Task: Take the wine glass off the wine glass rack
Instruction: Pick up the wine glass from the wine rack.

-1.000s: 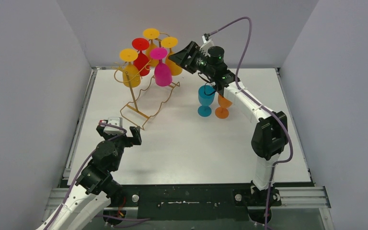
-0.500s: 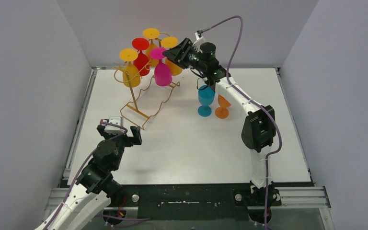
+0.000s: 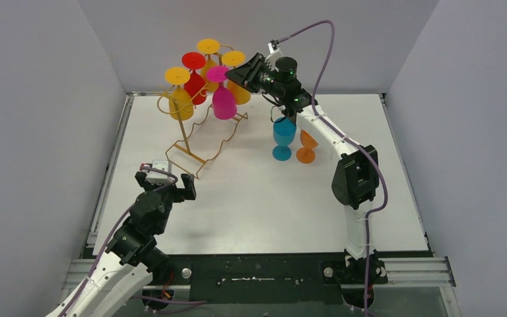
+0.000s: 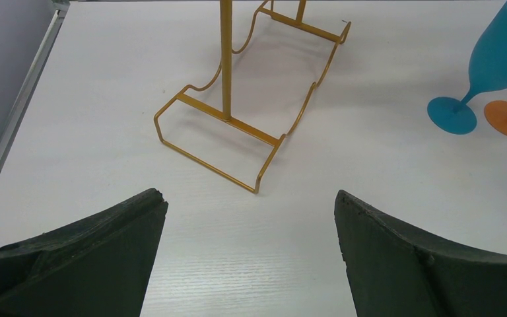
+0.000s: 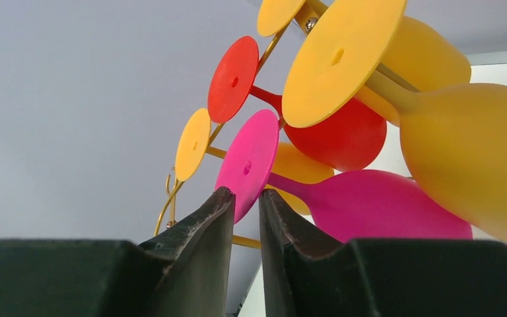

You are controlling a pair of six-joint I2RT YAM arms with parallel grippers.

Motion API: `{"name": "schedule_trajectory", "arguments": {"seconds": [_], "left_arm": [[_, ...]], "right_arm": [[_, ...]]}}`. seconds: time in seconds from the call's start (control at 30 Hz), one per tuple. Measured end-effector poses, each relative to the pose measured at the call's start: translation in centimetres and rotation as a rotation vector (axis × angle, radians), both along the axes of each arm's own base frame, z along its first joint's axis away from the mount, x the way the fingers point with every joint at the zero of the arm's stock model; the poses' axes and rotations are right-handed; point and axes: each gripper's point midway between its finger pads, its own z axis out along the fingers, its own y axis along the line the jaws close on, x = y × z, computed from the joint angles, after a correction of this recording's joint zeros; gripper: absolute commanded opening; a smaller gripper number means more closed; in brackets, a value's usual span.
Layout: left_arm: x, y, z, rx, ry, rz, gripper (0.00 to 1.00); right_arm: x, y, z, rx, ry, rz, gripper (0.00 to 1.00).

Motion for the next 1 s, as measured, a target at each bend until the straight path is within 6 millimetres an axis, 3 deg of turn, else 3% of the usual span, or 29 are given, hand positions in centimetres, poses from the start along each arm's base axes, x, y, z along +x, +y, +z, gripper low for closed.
{"name": "schedule_trajectory", "arguments": {"seconds": [0.5, 1.0], "left_arm": [[0.12, -0.37, -0.35, 0.022, 0.016, -0.02, 0.97], [0.14, -0.45, -0.29, 0.023, 0.018, -0.024, 0.97]], "right_arm": [[-0.35, 0.12, 0.47, 0.061, 0.041, 0.028, 0.01], [-0.29, -0.05, 0.03, 0.116, 0.088, 0.037, 0.0]]}}
